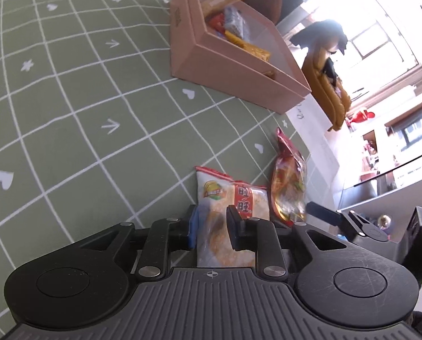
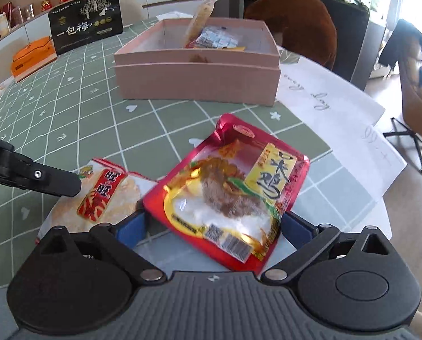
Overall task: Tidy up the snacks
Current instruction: 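Grasp red spicy-chicken bag with right tool while left tool lifts white bag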
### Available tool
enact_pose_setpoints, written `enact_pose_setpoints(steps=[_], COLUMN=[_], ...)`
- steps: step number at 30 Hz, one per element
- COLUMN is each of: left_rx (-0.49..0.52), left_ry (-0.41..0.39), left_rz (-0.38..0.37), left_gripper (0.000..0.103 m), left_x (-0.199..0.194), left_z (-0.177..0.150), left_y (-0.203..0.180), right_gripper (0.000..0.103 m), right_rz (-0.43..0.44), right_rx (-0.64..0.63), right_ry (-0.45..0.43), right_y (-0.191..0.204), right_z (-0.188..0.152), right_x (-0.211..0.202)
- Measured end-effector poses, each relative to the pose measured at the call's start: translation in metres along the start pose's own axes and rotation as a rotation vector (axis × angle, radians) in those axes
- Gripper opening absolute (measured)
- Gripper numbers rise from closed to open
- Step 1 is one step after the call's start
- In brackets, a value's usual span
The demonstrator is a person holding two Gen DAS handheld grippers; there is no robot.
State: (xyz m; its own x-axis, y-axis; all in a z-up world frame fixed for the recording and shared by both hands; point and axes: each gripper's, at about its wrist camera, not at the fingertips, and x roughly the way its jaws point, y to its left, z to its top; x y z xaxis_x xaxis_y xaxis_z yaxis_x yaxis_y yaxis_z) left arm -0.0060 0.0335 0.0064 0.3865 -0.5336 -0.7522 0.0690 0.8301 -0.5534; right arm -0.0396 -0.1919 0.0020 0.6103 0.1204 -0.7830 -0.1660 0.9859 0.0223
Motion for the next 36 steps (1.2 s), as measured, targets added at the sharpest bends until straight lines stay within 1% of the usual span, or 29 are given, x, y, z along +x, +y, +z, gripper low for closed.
enact_pose_setpoints(steps=[1, 2, 4, 6, 7, 8, 10, 12, 15, 17, 21, 23, 24, 27, 30, 31, 32, 33, 34, 36], left_rx=[-0.001, -0.001, 0.007, 0.019, 0.023, 0.023, 0.019, 0.012, -0.002, -0.012, 0.047, 0.089, 0.106, 0.132, 0.134, 0.147, 0.163, 0.172, 0.162, 0.109], left_ry=[-0.004, -0.007, -0.002, 0.009, 0.015, 0.019, 0.026, 0.024, 0.029, 0.038, 0.026, 0.038, 0.044, 0.043, 0.046, 0.054, 0.061, 0.066, 0.074, 0.071], left_rz=[-0.010, -0.022, -0.047, -0.054, -0.048, -0.042, -0.033, -0.055, -0.089, -0.135, -0.272, -0.304, -0.297, -0.225, -0.129, -0.114, -0.103, -0.089, -0.083, -0.095], left_gripper=[0.025, 0.025, 0.025, 0.025, 0.025, 0.025, 0.024, 0.024, 0.026, 0.029, 0.030, 0.030, 0.030, 0.032, 0.031, 0.030, 0.024, 0.022, 0.022, 0.021], left_x=[-0.002, -0.004, -0.005, -0.003, -0.001, 0.001, 0.005, 0.005, 0.005, 0.004, -0.004, -0.001, 0.003, 0.020, 0.039, 0.043, 0.045, 0.044, 0.043, 0.035], left_z=[-0.001, -0.001, -0.001, -0.002, -0.002, -0.003, -0.004, -0.006, -0.006, -0.007, -0.008, -0.006, -0.005, 0.002, 0.011, 0.012, 0.011, 0.010, 0.009, 0.007], left_y=[0.001, 0.003, 0.003, 0.003, 0.002, 0.002, 0.004, 0.008, 0.013, 0.013, -0.005, -0.018, -0.023, -0.036, -0.044, -0.047, -0.050, -0.052, -0.052, -0.044], right_gripper=[0.092, 0.088, 0.088, 0.078, 0.065, 0.055, 0.050, 0.050, 0.050, 0.050, 0.050, 0.050, 0.050, 0.050, 0.050, 0.050, 0.050, 0.050, 0.050, 0.051], right_rz=[0.008, 0.018, 0.037, 0.051, 0.071, 0.094, 0.148, 0.174, 0.153, 0.151, 0.134, 0.126, 0.122, 0.119, 0.114, 0.116, 0.117, 0.120, 0.123, 0.145], right_rx=[-0.001, 0.001, -0.003, -0.029, -0.037, -0.033, -0.013, -0.011, -0.032, -0.033, -0.024, -0.026, -0.030, -0.045, -0.071, -0.070, -0.068, -0.066, -0.064, -0.046], right_ry=[0.014, 0.024, 0.019, 0.008, 0.010, 0.020, 0.041, 0.043, 0.037, 0.041, 0.046, 0.047, 0.054, 0.060, 0.051, 0.051, 0.050, 0.049, 0.045, 0.019], right_y=[-0.002, -0.004, -0.008, -0.005, -0.003, -0.001, 0.005, 0.013, 0.023, 0.021, 0.011, 0.006, 0.004, 0.002, 0.005, 0.005, 0.006, 0.006, 0.006, 0.001], right_z=[0.001, 0.001, 0.001, -0.001, -0.001, -0.001, 0.000, 0.000, -0.002, -0.001, -0.001, -0.002, -0.003, -0.007, -0.008, -0.008, -0.008, -0.008, -0.008, -0.005], right_x=[-0.003, -0.009, -0.020, -0.033, -0.038, -0.040, -0.040, -0.038, -0.032, -0.032, -0.032, -0.032, -0.031, -0.028, -0.029, -0.029, -0.029, -0.030, -0.032, -0.040])
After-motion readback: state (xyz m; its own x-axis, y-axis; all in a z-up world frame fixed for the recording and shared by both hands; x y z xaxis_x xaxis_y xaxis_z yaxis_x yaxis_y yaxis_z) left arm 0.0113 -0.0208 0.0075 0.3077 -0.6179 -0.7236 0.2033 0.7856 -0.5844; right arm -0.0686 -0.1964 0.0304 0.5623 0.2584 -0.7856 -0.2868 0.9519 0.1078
